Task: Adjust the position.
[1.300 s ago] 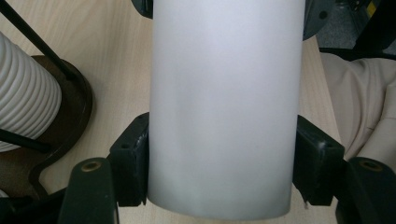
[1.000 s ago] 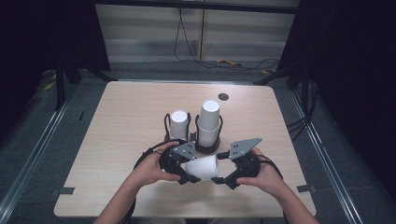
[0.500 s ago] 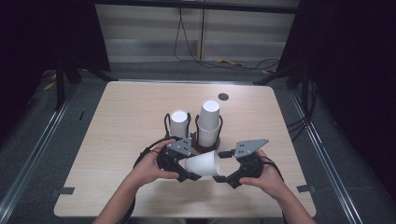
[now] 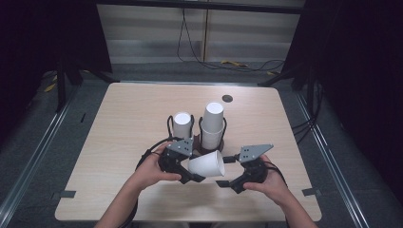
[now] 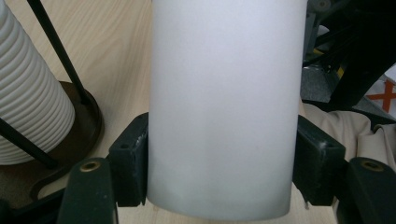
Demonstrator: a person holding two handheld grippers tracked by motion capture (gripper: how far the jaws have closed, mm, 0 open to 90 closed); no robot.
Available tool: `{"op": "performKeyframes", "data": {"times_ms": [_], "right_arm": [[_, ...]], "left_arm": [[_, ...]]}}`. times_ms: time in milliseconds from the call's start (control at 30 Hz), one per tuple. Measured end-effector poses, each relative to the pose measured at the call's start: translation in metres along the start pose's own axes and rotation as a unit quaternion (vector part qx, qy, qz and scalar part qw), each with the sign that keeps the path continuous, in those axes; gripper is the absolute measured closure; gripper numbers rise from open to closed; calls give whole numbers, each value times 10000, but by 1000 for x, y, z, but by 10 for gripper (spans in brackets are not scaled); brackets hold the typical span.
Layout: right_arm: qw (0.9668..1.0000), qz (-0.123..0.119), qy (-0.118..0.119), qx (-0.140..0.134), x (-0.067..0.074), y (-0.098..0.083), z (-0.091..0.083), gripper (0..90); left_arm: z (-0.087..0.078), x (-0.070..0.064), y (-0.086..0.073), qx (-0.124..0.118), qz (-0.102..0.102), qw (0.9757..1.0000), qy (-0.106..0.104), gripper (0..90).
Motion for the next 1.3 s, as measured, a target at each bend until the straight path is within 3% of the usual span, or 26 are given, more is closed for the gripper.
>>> {"op": "performKeyframes", "data": {"times_ms": [67,533,833,1300], "right_arm": [[10000,14,-5,18,0,-2,1,147],[9998,145,25,-159,-1,-13,5,187],[9996,12,65,-292,2,-2,5,189],[9991,27,115,-411,2,8,3,158]], "left_arm": [[-1,0,1,0,63,10000,17,324],[-4,-1,4,-158,-13,9999,-61,325],[0,-2,2,-141,-21,9998,-106,324],[5,-4,0,-74,25,9999,-79,323]]}}
Point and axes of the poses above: each handheld gripper's, and its own axes: z roughly forward along the jaws, y roughly out of its top, x roughly to its left, the point moved 8 cm from there along z, roughly forward along the jaws, and after that the axes turned 13 degrees about y, right-handed, at the moved point
